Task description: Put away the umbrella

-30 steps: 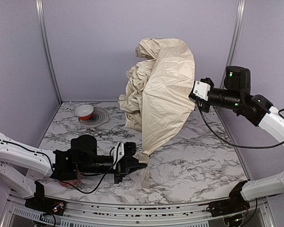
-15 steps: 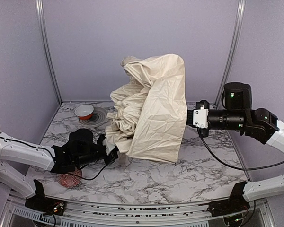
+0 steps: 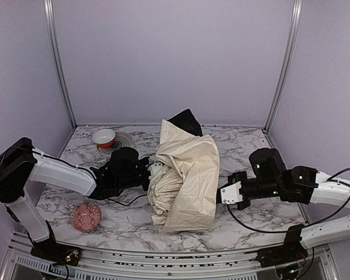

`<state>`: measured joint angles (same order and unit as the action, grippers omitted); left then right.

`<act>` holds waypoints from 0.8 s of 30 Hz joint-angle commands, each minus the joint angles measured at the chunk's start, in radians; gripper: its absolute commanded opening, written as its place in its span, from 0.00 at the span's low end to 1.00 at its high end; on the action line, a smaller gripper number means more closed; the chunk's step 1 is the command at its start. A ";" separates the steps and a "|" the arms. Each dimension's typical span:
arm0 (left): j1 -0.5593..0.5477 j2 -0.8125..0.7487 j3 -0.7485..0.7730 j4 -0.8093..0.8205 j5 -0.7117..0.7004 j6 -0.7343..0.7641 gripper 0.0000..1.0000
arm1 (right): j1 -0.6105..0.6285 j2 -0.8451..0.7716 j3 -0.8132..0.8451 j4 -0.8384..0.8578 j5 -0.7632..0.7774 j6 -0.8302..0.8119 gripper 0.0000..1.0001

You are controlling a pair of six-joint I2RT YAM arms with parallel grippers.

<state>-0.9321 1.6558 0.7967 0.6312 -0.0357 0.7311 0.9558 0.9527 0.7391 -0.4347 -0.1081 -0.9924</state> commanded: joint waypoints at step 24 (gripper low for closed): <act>0.016 0.044 0.296 0.121 0.122 0.317 0.00 | 0.049 0.149 -0.166 0.143 -0.138 0.049 0.00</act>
<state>-0.9180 1.7367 1.0210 0.6262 0.0986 1.0386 0.9668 1.0473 0.5312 -0.2153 -0.1261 -0.8879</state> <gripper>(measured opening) 0.005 0.049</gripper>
